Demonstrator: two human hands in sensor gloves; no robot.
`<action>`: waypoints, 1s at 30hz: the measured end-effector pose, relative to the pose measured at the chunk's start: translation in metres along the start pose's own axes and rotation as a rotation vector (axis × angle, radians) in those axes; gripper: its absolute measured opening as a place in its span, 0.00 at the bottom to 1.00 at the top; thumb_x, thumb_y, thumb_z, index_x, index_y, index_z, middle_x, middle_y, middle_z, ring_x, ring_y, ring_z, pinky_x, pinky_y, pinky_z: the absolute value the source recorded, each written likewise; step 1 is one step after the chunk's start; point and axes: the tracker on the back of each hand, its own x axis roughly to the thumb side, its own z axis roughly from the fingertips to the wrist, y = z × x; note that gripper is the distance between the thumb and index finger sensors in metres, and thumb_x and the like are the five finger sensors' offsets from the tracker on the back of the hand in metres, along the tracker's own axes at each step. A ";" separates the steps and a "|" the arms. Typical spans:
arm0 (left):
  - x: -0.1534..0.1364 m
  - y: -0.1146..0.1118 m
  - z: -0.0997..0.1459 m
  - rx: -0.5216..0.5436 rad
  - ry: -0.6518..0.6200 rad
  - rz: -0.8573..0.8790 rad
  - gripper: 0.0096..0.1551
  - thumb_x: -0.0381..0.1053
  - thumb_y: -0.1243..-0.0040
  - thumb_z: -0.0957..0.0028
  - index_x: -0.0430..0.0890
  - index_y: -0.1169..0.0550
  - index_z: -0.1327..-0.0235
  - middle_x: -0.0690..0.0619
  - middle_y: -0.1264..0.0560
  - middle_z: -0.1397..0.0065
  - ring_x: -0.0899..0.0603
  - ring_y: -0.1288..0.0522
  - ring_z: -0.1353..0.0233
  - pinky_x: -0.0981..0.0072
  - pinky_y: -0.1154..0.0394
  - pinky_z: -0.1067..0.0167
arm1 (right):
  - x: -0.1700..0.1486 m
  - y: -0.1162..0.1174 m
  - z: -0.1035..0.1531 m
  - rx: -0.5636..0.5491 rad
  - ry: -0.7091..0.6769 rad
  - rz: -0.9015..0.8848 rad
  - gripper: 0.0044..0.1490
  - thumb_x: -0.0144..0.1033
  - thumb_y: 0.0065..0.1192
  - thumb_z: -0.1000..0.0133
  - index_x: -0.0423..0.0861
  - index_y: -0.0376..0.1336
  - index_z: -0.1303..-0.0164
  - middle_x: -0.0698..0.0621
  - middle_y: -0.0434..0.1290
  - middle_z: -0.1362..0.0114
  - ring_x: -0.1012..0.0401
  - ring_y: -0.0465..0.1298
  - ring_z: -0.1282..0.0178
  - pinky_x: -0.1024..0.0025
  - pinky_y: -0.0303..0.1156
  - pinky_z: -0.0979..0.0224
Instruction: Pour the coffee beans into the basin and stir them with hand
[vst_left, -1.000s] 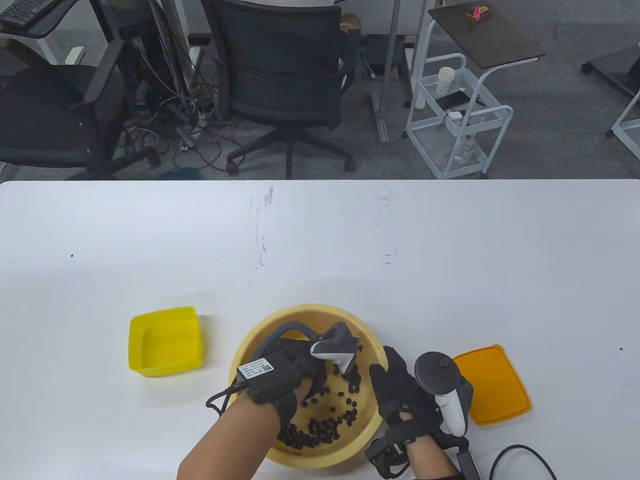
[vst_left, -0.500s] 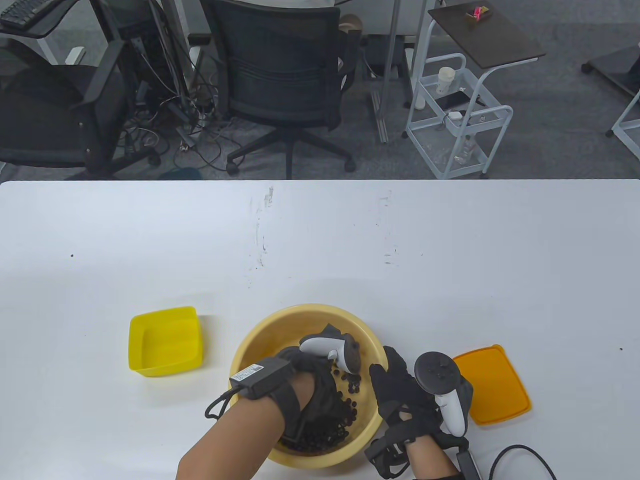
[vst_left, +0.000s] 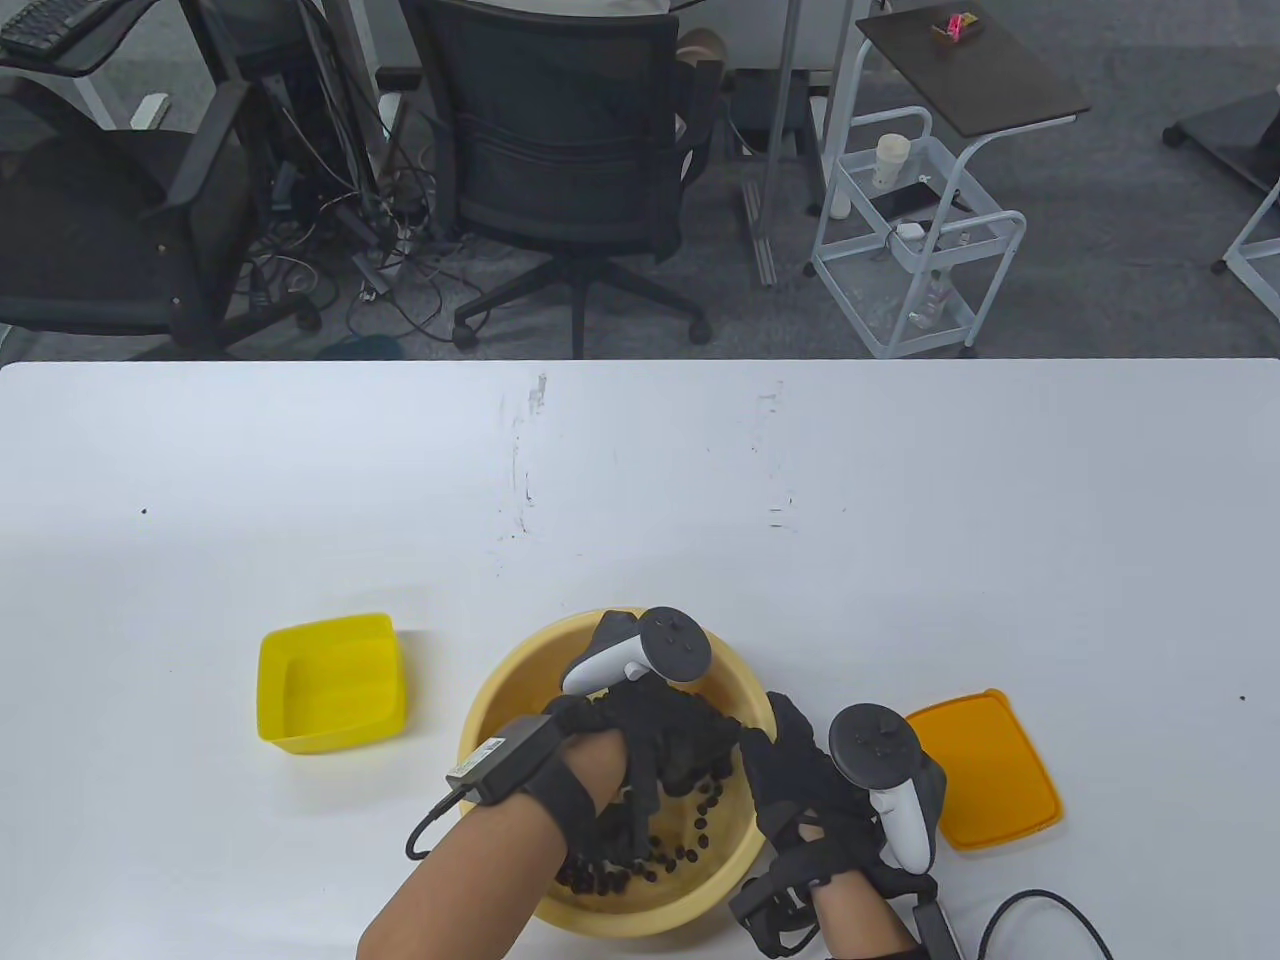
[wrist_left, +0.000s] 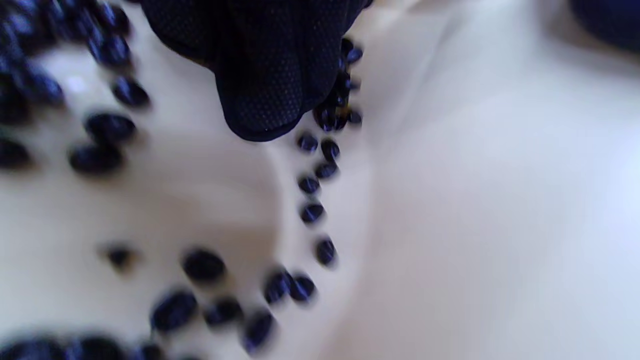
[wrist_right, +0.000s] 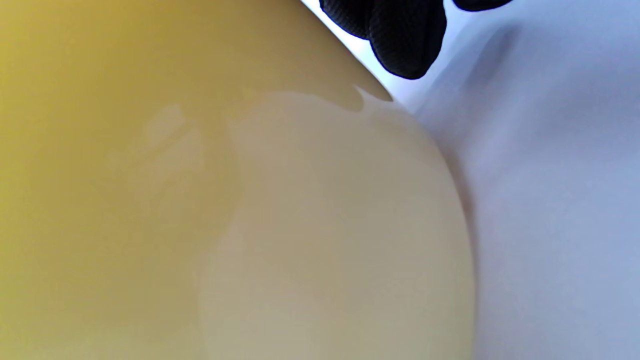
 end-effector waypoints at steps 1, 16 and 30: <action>0.000 0.002 0.001 0.031 0.011 -0.033 0.42 0.62 0.61 0.41 0.30 0.39 0.31 0.38 0.27 0.35 0.41 0.19 0.40 0.45 0.37 0.27 | 0.000 0.000 0.000 0.000 0.000 0.000 0.41 0.50 0.38 0.44 0.39 0.36 0.31 0.37 0.50 0.26 0.39 0.63 0.27 0.39 0.50 0.26; 0.005 -0.013 0.006 -0.108 0.482 -1.004 0.43 0.64 0.57 0.45 0.31 0.31 0.34 0.35 0.23 0.37 0.36 0.16 0.41 0.47 0.31 0.31 | 0.000 0.000 0.000 0.001 0.001 0.002 0.41 0.50 0.38 0.44 0.39 0.36 0.31 0.37 0.50 0.26 0.40 0.63 0.26 0.39 0.50 0.26; -0.011 -0.036 0.003 -0.497 0.455 -0.653 0.41 0.64 0.56 0.47 0.30 0.14 0.59 0.38 0.09 0.59 0.38 0.08 0.62 0.49 0.26 0.36 | 0.000 0.000 0.000 0.001 0.002 0.003 0.41 0.50 0.38 0.44 0.39 0.36 0.31 0.37 0.50 0.26 0.40 0.63 0.26 0.39 0.50 0.26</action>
